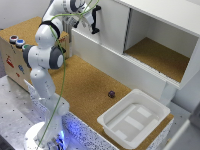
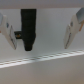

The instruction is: Grasp the door handle, then move the door to the left

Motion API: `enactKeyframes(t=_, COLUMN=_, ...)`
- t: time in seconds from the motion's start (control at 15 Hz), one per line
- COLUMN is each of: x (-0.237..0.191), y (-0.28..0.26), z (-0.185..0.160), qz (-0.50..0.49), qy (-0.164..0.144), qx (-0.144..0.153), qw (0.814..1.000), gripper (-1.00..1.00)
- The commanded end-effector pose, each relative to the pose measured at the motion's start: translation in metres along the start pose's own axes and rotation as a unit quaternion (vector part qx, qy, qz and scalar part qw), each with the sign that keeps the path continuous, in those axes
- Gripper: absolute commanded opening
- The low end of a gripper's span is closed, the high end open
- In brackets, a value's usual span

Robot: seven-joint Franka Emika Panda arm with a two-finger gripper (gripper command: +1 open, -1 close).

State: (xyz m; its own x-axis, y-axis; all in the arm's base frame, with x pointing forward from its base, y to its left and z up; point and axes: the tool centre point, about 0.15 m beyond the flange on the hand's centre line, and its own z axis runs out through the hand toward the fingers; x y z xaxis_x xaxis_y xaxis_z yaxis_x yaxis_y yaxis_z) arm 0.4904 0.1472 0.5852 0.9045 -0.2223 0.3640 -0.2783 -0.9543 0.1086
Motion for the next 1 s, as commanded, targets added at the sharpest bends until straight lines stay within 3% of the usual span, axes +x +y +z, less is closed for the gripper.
enactKeyframes(t=0.0, x=-0.010, y=0.067, z=0.020, qz=-0.009, qy=0.024, qx=0.035, qw=0.999, gripper=1.00)
enactKeyframes(t=0.33, x=-0.022, y=0.131, z=0.038, qz=-0.063, qy=0.039, qx=0.073, qw=0.995, gripper=1.00)
enactKeyframes(t=0.6, x=-0.033, y=0.191, z=0.057, qz=-0.100, qy=0.055, qx=0.076, qw=0.991, gripper=1.00)
enactKeyframes(t=0.93, x=-0.046, y=0.220, z=0.076, qz=-0.139, qy=0.042, qx=0.112, qw=0.983, gripper=1.00)
